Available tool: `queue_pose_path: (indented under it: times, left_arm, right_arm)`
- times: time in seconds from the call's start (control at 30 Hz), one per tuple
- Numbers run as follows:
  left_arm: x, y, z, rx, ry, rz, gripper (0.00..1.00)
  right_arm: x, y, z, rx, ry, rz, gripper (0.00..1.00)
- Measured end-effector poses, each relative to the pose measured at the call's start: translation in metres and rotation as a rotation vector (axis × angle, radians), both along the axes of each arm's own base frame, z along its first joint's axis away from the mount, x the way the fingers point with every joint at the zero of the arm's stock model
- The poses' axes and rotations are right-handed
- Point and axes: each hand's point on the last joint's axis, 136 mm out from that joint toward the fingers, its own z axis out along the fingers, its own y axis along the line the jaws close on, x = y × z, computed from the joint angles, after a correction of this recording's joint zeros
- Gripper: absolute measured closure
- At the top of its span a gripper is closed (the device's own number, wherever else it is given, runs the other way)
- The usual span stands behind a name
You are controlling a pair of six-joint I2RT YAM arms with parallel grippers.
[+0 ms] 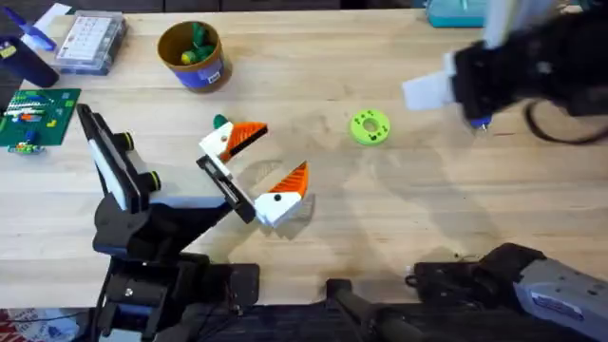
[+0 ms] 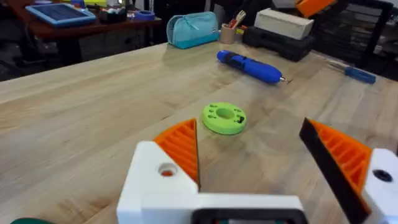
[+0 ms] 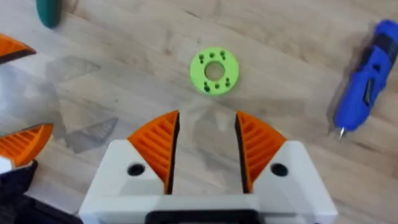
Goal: Pick up the gripper from the table and insert it into the empty holder that is missing its gripper. Then pick up a screw, insert it into the mounting hole, and use the screwdriver to tighten it. Finally, clean up the table by picking up the vegetable and placing it into the bucket.
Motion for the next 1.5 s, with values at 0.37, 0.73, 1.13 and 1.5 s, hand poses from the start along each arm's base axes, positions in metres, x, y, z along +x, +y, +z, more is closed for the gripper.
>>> queue_pose_path:
  times: [0.37,0.73,1.13,1.5]
  left_arm:
    - [0.000,0.000,0.000,0.000,0.000,0.000,0.010]
    - [0.000,0.000,0.000,0.000,0.000,0.000,0.010]
    - [0.000,0.000,0.000,0.000,0.000,0.000,0.010]
    - [0.000,0.000,0.000,0.000,0.001,0.000,0.010]
  right_arm:
    - [-0.017,-0.016,-0.013,0.067,-0.004,-0.103,0.478]
    - [-0.001,-0.008,-0.105,0.054,0.040,-0.119,0.478]
    - [0.027,0.011,-0.161,-0.006,0.144,-0.113,0.478]
    - [0.028,0.018,-0.190,-0.049,0.211,-0.098,0.478]
